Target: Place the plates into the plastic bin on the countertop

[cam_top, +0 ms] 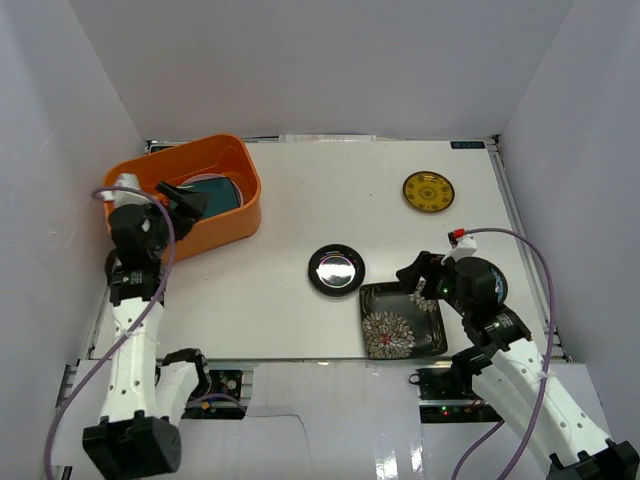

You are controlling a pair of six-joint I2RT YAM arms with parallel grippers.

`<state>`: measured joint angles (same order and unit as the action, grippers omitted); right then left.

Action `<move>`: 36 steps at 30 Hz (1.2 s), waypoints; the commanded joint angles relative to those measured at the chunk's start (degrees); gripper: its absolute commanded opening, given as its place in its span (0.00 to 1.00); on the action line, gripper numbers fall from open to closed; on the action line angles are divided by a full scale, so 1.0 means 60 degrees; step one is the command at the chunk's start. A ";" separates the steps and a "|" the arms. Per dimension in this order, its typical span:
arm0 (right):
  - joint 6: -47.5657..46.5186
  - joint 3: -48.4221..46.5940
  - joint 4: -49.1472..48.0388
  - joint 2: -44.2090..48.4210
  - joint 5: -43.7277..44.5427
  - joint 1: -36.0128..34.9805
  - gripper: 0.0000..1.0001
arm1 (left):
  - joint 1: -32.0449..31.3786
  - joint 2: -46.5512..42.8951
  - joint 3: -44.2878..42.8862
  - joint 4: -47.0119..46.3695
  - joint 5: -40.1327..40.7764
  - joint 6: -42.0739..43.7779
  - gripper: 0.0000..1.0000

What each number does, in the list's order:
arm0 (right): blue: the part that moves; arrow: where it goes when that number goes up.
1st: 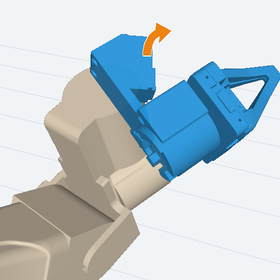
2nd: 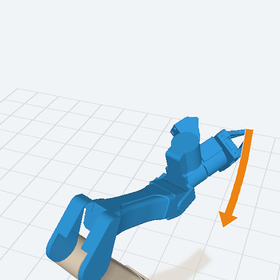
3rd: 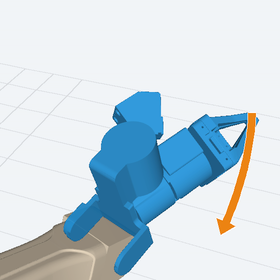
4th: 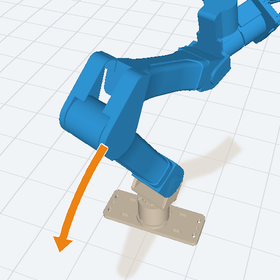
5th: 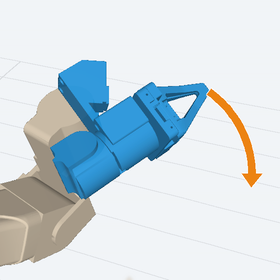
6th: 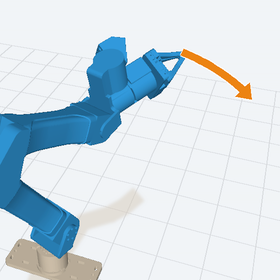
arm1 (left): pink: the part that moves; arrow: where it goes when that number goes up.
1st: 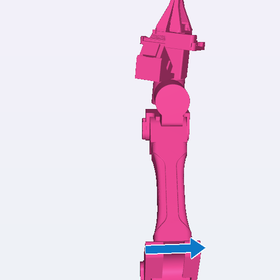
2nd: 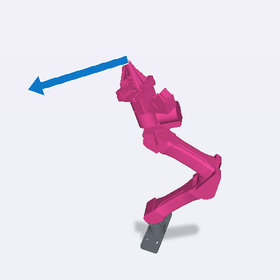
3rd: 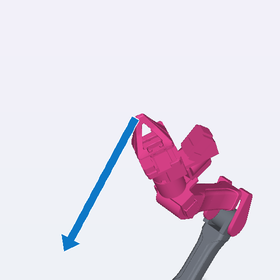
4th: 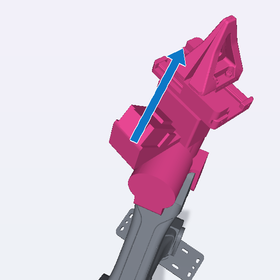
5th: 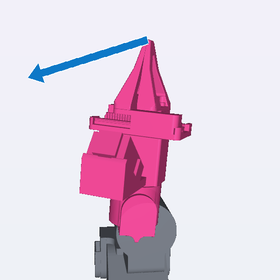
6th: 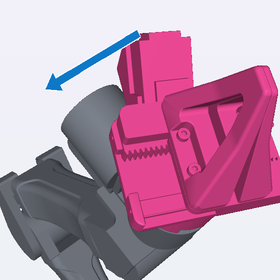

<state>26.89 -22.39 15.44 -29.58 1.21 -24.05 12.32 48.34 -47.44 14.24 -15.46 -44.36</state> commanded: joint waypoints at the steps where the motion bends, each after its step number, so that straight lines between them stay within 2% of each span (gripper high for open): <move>1: -0.0410 -0.0895 -0.0128 0.0242 -0.0012 0.0025 0.73 | -0.2923 -0.0657 0.0420 0.0248 -0.0792 0.0421 0.87; 2: -0.0468 -0.1042 -0.0055 0.0258 0.0003 0.0010 0.66 | -0.3744 -0.0818 0.0639 0.0263 -0.0632 0.0304 0.86; 3: -0.0512 -0.1333 -0.0011 0.0258 0.0017 0.0024 0.56 | -0.5246 -0.0834 0.1149 0.0292 -0.0544 0.0028 0.86; 5: -0.0571 -0.1599 0.0034 0.0243 -0.0012 0.0024 0.48 | -0.6747 -0.0675 0.1737 0.0249 0.0286 -0.0412 0.85; 6: -0.0586 -0.1803 0.0034 0.0243 0.0003 0.0010 0.38 | -0.8336 -0.0528 0.2334 -0.0070 0.0698 -0.0908 0.85; 7: -0.0586 -0.1936 0.0034 0.0214 0.0017 0.0010 0.35 | -0.9106 -0.0324 0.2558 -0.0276 0.1137 -0.1145 0.85; 8: -0.0630 -0.2125 0.0048 0.0185 0.0032 0.0024 0.34 | -1.0505 0.0302 0.2705 -0.0467 0.2070 -0.1393 0.85; 10: -0.0659 -0.2288 0.0063 0.0170 0.0091 0.0024 0.34 | -1.1526 0.1110 0.3071 -0.1680 0.2546 -0.2024 0.85; 11: -0.0645 -0.2375 0.0063 0.0184 0.0076 0.0025 0.34 | -1.2154 0.2013 0.3174 -0.2903 0.2882 -0.2258 0.84; 16: -0.0601 -0.2406 0.0078 0.0360 -0.0099 0.0025 0.42 | -1.2643 0.4713 0.3323 -0.6104 0.2665 -0.3211 0.80; 18: -0.0557 -0.2318 0.0107 0.0448 -0.0114 0.0025 0.45 | -1.2746 0.6012 0.2972 -0.6517 0.2883 -0.3256 0.78; 25: -0.0410 -0.1937 0.0136 0.0712 -0.0481 0.0010 0.47 | -1.2819 0.8755 0.1551 -0.7207 0.3309 -0.3373 0.77; 27: -0.0396 -0.1864 0.0151 0.0770 -0.0466 0.0010 0.48 | -1.2878 0.9139 0.1141 -0.7018 0.3455 -0.3315 0.67; 29: -0.0337 -0.1820 0.0137 0.0843 -0.0437 0.0025 0.48 | -1.2892 0.9463 0.0993 -0.6740 0.3515 -0.3402 0.52; 30: -0.0322 -0.1805 0.0151 0.0873 -0.0422 0.0010 0.48 | -1.2907 0.9463 0.1109 -0.6695 0.3573 -0.3475 0.31; 32: -0.0337 -0.1863 0.0224 0.0902 -0.0436 0.0025 0.48 | -1.2951 0.9057 0.1503 -0.6738 0.3792 -0.3709 0.07; 33: -0.0337 -0.1864 0.0224 0.0917 -0.0437 0.0025 0.48 | -1.2937 0.8850 0.1839 -0.6681 0.3837 -0.3754 0.00; 36: -0.0293 -0.1907 0.0166 0.0946 -0.0436 0.0025 0.49 | -1.2966 0.7738 0.2338 -0.6285 0.3911 -0.3667 0.00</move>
<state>25.06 -33.12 17.21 -24.53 -0.67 -24.05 -64.82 100.62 -36.91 -29.43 5.61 -68.18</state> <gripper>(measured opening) 0.489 0.037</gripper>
